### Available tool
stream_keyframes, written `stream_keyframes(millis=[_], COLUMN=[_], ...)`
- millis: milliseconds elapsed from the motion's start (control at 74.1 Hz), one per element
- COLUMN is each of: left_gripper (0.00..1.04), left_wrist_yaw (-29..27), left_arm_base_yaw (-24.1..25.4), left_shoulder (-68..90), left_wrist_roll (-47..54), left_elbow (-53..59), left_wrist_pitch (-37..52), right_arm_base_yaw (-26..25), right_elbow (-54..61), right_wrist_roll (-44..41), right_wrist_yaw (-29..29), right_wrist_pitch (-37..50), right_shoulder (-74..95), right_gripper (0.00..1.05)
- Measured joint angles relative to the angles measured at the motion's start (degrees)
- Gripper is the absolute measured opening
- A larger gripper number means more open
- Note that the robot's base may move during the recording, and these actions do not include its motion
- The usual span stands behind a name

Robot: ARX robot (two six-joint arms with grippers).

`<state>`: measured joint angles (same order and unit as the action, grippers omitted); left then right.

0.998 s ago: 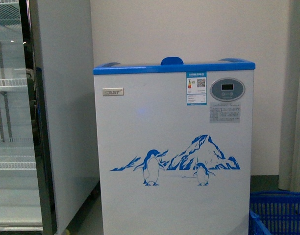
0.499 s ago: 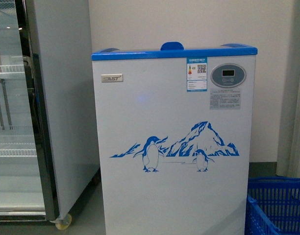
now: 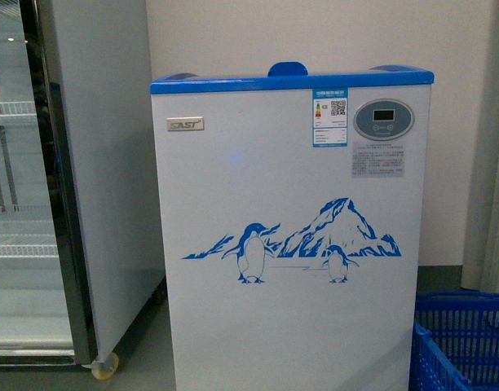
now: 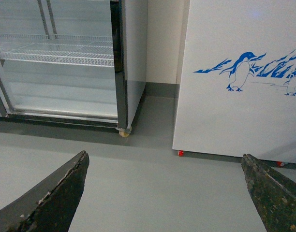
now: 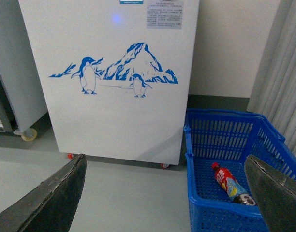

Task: Put drink in fridge

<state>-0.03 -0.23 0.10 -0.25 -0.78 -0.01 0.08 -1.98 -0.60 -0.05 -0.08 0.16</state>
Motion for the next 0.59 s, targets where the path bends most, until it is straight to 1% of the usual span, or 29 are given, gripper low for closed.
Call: stream_keyframes(millis=[593], left_gripper=[0.97], left_wrist_yaw=[0.02], left_arm_base_yaw=[0.00], left_shoulder=[0.00], left_wrist_roll=[-0.02], left_elbow=[0.00], left_wrist_pitch=[0.00], right_arm_base_yaw=[0.00], right_elbow=[0.00], right_wrist_roll=[0.00], right_wrist_yaw=[0.02], right_wrist_pitch=[0.00], right_shoulder=[0.00], right_gripper=[0.98])
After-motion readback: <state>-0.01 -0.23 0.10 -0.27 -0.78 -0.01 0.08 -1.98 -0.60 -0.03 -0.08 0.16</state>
